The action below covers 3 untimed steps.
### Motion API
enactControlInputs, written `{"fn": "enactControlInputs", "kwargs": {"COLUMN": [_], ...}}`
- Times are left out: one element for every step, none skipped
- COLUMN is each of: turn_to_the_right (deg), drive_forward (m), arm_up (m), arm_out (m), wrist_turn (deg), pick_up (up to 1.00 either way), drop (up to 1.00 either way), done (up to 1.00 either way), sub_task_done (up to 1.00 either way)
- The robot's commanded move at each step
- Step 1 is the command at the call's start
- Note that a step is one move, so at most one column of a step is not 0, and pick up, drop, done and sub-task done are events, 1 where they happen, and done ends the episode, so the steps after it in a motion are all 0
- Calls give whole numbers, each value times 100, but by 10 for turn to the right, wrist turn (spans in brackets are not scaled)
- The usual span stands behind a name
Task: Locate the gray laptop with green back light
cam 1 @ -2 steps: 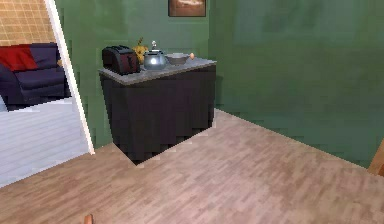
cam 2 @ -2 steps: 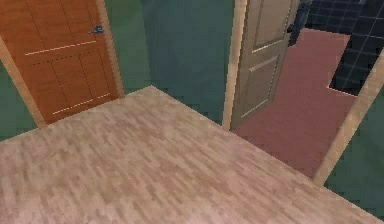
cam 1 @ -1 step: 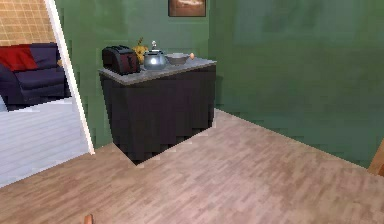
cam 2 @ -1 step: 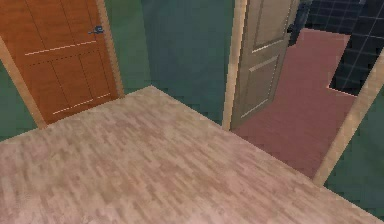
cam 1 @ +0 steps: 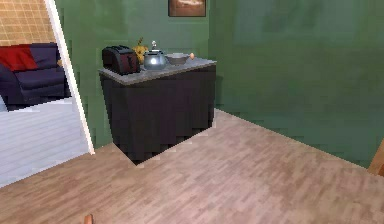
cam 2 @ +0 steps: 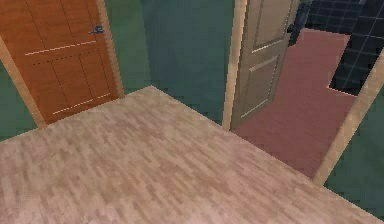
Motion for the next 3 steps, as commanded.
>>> {"fn": "enactControlInputs", "kwargs": {"turn_to_the_right": [-450,30,330], "drive_forward": [0,0,0], "arm_up": [0,0,0], "arm_out": [0,0,0], "wrist_turn": [0,0,0], "pick_up": [0,0,0], "drop": [0,0,0], "done": [0,0,0], "sub_task_done": [0,0,0]}}
